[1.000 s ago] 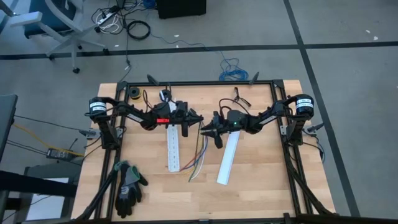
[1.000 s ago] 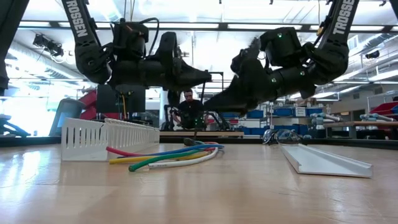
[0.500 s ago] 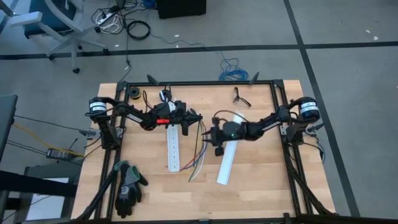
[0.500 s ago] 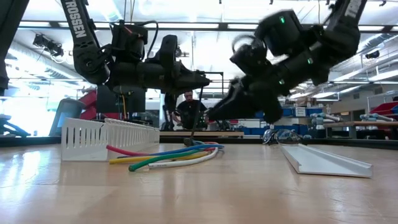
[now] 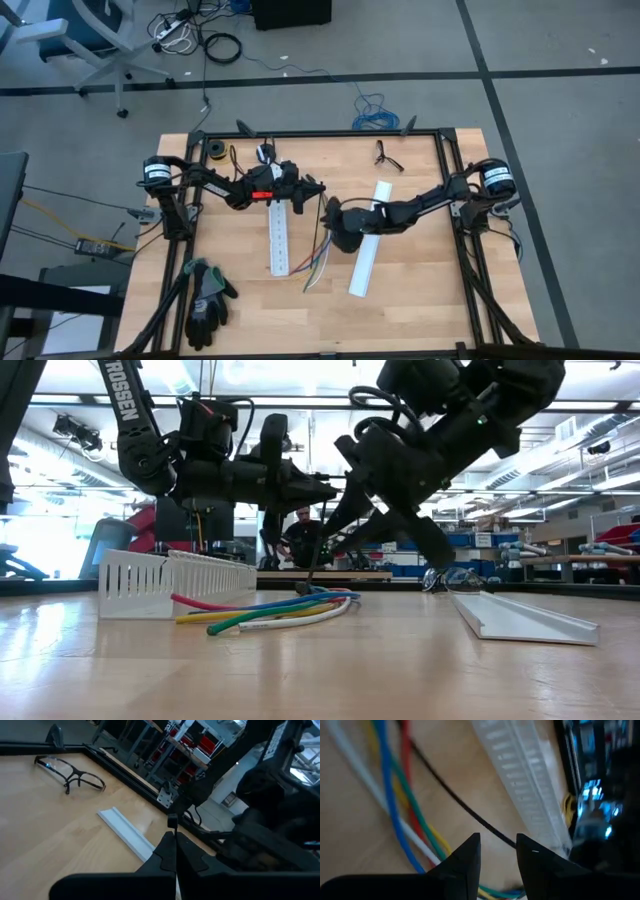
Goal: Ziptie cables
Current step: Wrap the zip tie into the cable wires
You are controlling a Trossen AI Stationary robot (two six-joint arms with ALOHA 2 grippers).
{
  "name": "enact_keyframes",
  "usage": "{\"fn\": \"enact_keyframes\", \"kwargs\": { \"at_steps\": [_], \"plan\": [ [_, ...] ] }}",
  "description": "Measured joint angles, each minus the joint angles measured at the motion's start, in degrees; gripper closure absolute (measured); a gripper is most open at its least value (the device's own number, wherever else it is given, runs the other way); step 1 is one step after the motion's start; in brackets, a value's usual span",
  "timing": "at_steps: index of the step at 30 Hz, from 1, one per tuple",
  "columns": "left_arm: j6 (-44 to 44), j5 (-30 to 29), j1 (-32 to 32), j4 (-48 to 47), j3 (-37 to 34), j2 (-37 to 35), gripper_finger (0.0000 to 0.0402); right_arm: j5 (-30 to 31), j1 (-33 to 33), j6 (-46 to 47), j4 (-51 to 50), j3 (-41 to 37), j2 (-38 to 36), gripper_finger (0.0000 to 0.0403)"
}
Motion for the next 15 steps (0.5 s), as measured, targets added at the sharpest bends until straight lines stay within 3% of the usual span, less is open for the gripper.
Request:
{"fn": "enact_keyframes", "kwargs": {
  "at_steps": [5, 10, 15],
  "plan": [
    [-3.44, 0.02, 0.0, 0.0, 0.0, 0.0, 0.0401, 1.3, 0.74, -13.84, 2.27, -0.02, 2.08, 0.0291],
    [-4.41, 0.0, 0.0, -0.74, 0.26, 0.0, 0.0401, 5.37, 0.88, -25.63, 13.08, 0.13, 7.8, 0.0291],
    [-5.3, 0.0, 0.0, -1.18, 0.24, 0.0, 0.0401, 9.06, 1.25, -31.32, 17.77, 0.59, 12.25, 0.0291]
  ]
}}
